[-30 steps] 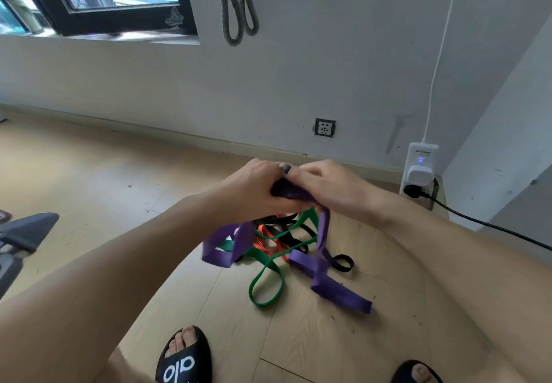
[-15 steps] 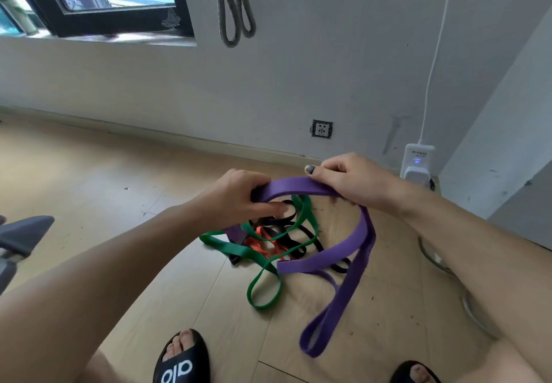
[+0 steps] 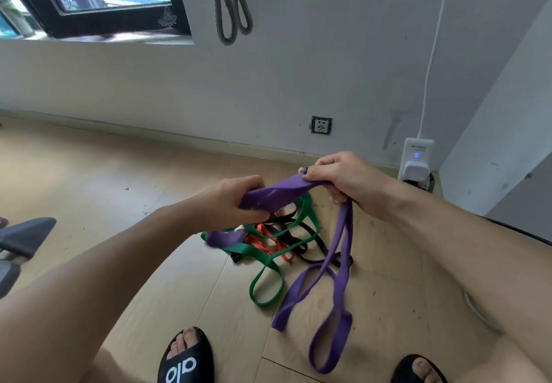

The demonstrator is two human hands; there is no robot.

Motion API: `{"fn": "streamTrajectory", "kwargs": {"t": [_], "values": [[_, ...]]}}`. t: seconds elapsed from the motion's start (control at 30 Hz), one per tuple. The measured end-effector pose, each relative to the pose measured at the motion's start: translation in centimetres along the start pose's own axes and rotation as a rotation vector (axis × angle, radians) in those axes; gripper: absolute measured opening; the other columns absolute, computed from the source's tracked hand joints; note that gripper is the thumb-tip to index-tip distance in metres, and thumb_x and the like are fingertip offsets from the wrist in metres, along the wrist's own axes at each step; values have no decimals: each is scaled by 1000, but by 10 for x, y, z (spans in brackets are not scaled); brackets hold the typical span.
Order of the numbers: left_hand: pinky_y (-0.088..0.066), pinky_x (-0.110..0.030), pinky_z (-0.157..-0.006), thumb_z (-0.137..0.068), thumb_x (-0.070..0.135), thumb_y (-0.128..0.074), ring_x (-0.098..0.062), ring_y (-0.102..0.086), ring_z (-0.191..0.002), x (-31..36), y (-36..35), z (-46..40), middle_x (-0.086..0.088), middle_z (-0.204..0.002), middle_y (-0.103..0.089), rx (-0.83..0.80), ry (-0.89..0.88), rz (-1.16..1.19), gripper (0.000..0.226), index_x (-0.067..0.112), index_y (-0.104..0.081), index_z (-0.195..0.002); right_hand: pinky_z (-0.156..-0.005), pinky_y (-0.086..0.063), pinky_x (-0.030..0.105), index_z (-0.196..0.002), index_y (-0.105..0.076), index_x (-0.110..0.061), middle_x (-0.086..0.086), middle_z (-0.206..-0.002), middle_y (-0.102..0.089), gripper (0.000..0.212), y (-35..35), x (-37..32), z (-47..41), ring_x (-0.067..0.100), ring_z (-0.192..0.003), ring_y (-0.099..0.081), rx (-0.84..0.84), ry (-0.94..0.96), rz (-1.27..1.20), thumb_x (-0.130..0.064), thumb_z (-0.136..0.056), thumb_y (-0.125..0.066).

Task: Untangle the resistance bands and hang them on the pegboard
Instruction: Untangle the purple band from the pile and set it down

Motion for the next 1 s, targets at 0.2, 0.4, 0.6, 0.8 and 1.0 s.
{"fn": "streamTrajectory", "kwargs": {"t": [0.2,0.4,0.6,0.8,1.0], "values": [[-60,-51,-84,-82,18,-82,-23,-73,-87,-15,2,7,0,-91,-75,-93,86,71,19,23,-67,-91,-45,-29,24,-82,-63,-2,-2,-47,-37,19,15,1,-2,13,-43,-31,134,-49,-92,-16,-94,-68],[-60,-38,-87,-75,-2,-82,-14,-69,-94,-15,4,7,13,-97,-69,-104,53,18,55,43,-56,-95,-46,-32,26,-58,-52,-15,-1,-47,-36,39,27,10,-3,14,-42,-32,252,-113,-130,-18,-93,-69],[-57,-33,-71,-79,9,-78,-24,-65,-83,-13,6,3,2,-92,-68,119,104,-93,30,25,-61,-98,-49,-33,28,-62,-56,-14,-3,-47,-38,34,26,12,-4,13,-42,-34,243,-130,-145,-21,-93,-69],[-63,-40,-57,-92,2,-60,-30,-74,-82,-20,11,3,-18,-97,-64,310,374,207,13,3,-48,-88,-50,-31,29,-57,-57,-17,-1,-47,-38,37,23,11,-4,14,-43,-33,241,-152,-150,-19,-91,-71],[-61,-41,-55,-102,10,-47,-32,-74,-66,-20,10,3,-17,-95,-65,403,415,188,10,9,-38,-97,-48,-27,29,-54,-61,-18,-1,-47,-34,37,16,7,-5,15,-43,-29,202,-169,-169,-17,-91,-68]]}}
Point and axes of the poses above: each hand's wrist, its own z-axis away from the middle knuckle, its own y-axis out of the back of the hand, x = y × z, the point moved 1 cm from there along -z, towards the middle knuckle
